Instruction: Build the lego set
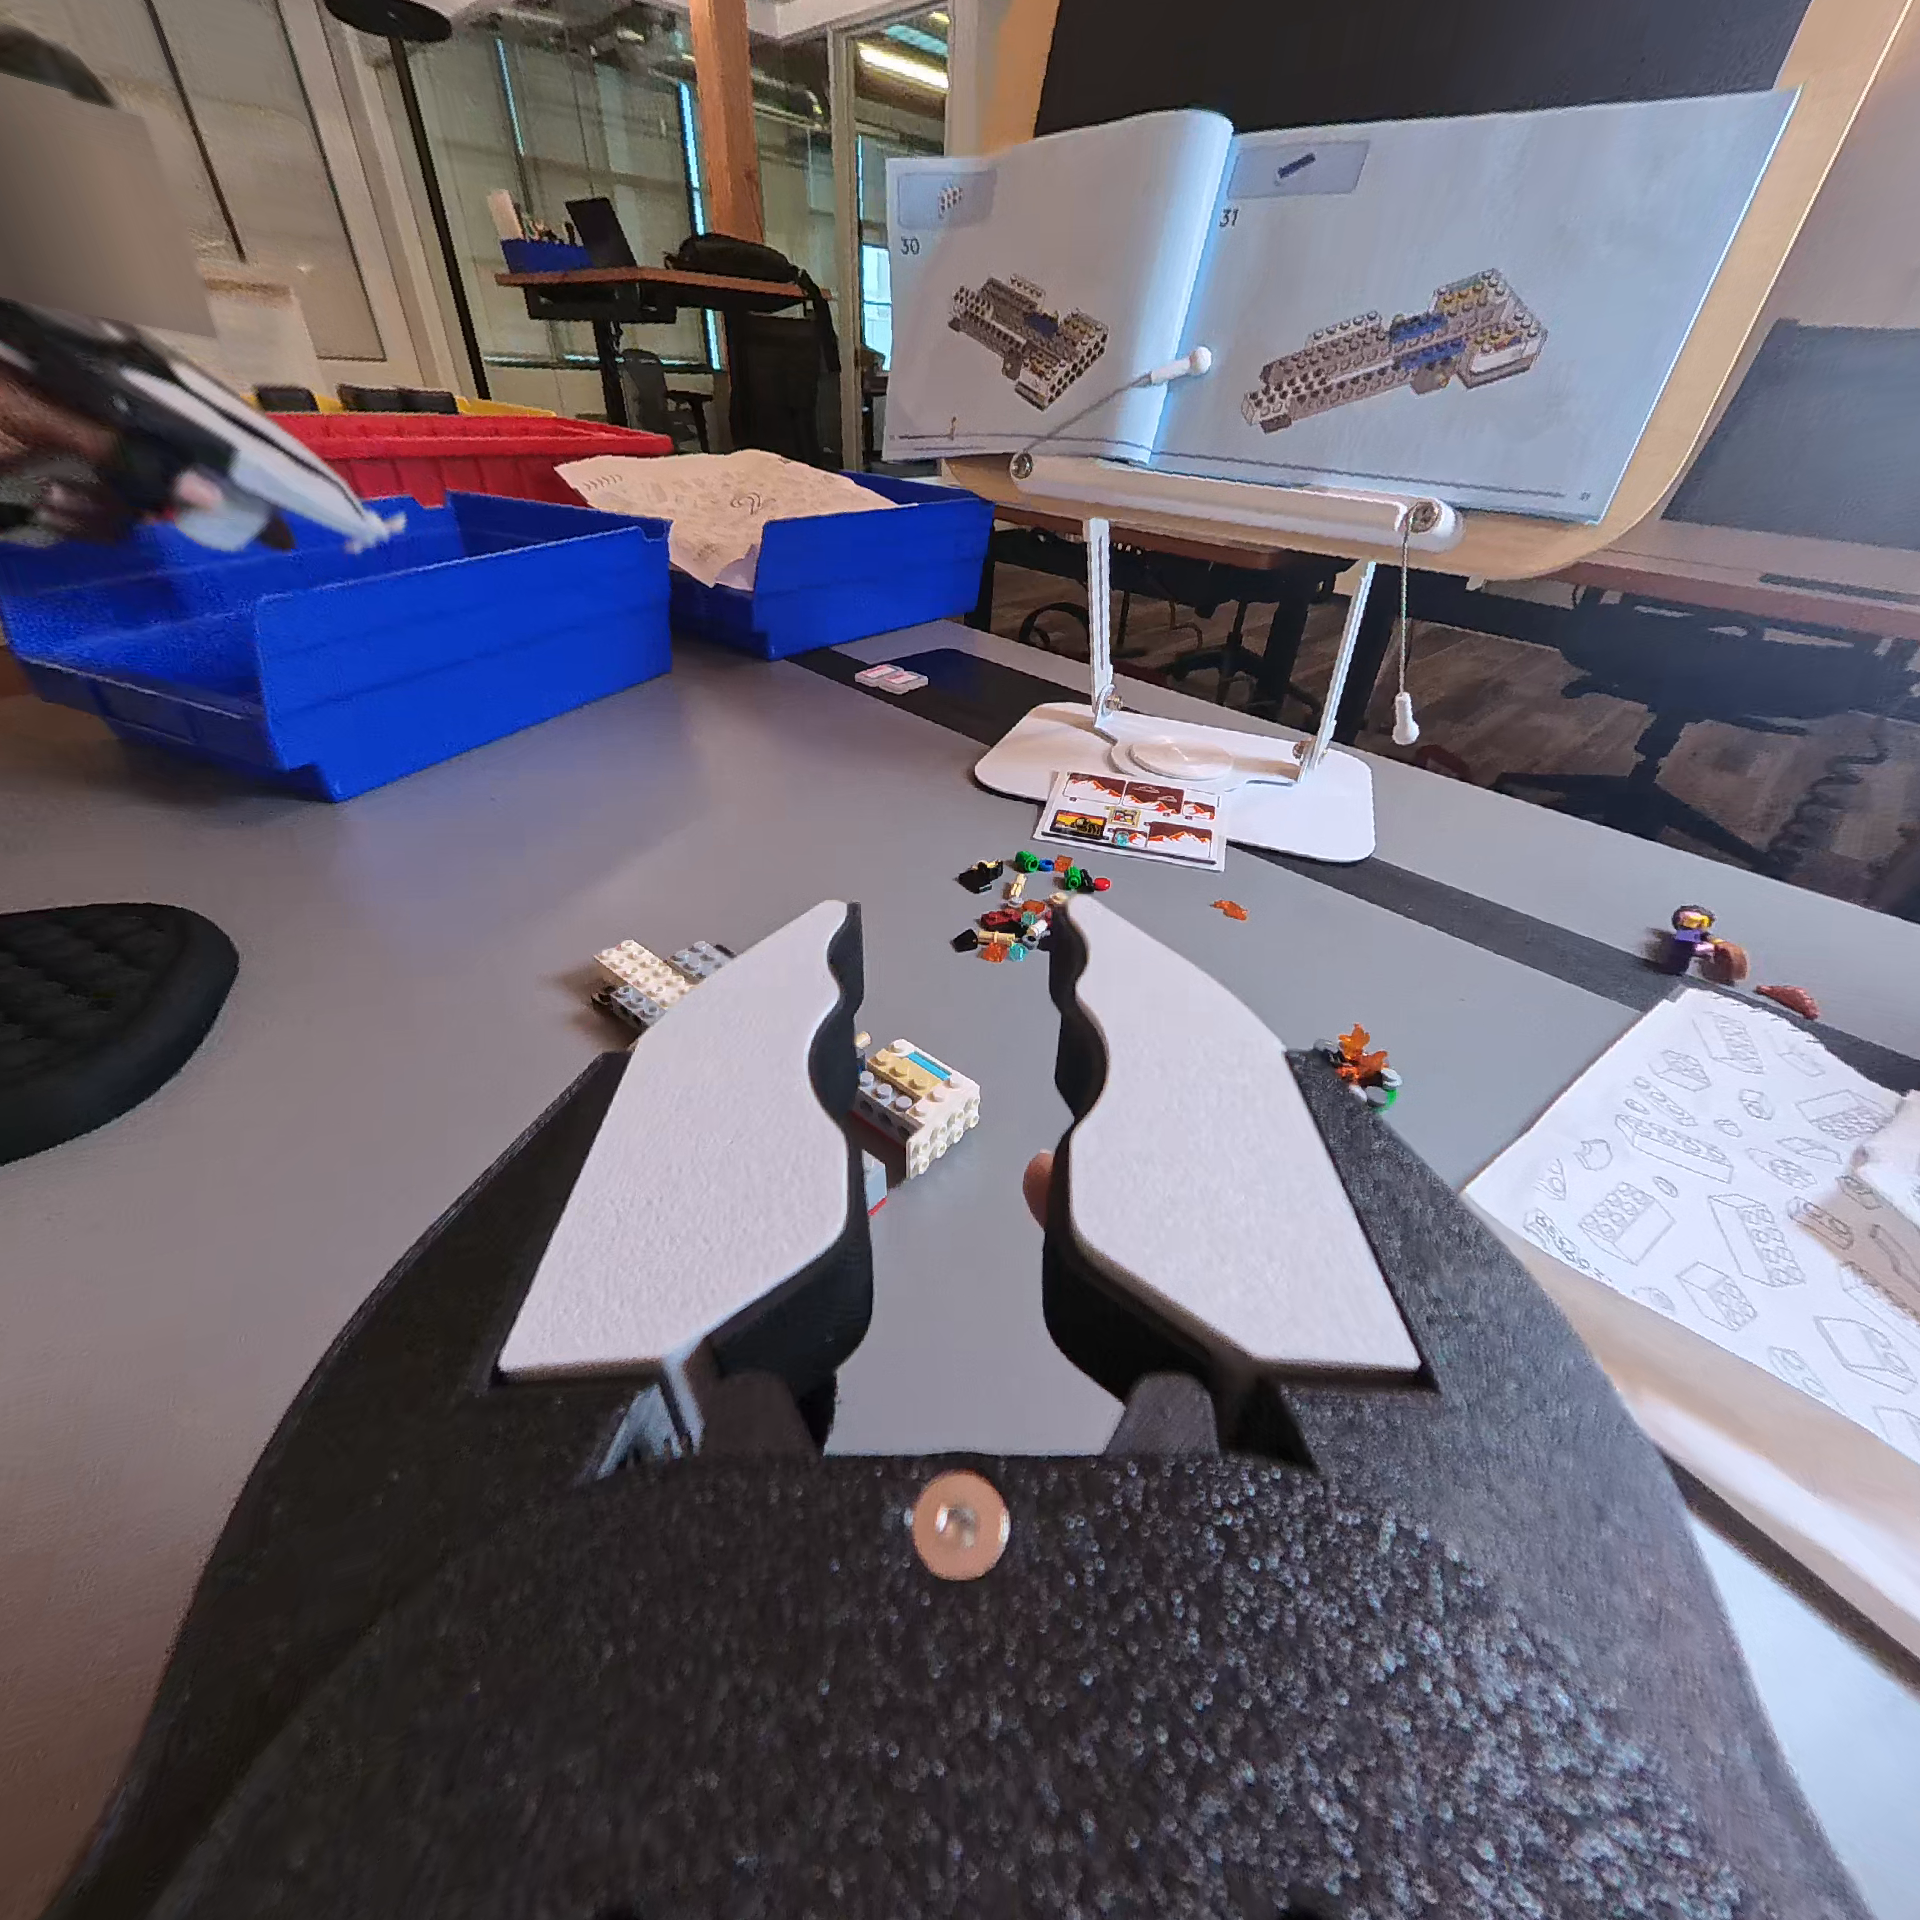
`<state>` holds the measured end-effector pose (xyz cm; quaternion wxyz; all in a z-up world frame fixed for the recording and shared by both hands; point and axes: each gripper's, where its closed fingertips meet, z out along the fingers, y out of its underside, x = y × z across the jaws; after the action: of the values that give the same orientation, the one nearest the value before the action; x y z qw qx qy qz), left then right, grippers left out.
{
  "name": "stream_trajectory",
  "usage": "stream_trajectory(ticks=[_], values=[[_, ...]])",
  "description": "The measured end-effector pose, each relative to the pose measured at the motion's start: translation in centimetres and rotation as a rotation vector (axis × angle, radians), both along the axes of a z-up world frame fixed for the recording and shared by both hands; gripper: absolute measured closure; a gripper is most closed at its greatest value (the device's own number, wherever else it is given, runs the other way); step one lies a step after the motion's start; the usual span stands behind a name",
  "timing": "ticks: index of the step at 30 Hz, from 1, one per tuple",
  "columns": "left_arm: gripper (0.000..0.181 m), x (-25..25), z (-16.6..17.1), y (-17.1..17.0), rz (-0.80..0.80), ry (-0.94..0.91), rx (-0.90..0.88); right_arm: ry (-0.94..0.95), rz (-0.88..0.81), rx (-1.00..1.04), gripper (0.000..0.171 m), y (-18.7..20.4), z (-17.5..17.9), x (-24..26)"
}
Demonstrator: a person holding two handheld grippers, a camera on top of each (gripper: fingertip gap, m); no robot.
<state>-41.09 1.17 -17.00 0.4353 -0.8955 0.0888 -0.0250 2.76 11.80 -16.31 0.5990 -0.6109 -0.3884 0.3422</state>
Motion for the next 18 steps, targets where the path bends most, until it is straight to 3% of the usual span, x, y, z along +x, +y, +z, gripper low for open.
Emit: stream_trajectory(ticks=[3,6,9,12,14,18], values=[[0.177,10.1,9.1,-0.5,-0.348,-0.281,0.354,0.012,0.031,0.036,0.136,-0.7,0.5,-0.3],[0.177,20.4,12.3,-1.9,-0.671,-0.586,0.492,0.033,0.129,0.101,0.134,-2.9,1.4,-1.1],[0.177,28.3,12.0,-2.2,-0.881,-0.87,0.469,0.053,0.237,0.181,0.133,-5.8,2.4,-1.9],[0.177,33.6,10.8,-0.7,-0.916,-1.141,0.321,-0.024,0.231,0.409,0.125,-7.6,3.2,-2.4],[0.177,36.4,9.5,-0.2,-0.936,-1.227,0.227,-0.076,0.223,0.551,0.124,-8.7,3.5,-2.7],[0.177,40.1,5.6,-0.1,-0.949,-1.277,0.079,-0.15,0.223,0.644,0.117,-9.4,2.6,-3.2]])
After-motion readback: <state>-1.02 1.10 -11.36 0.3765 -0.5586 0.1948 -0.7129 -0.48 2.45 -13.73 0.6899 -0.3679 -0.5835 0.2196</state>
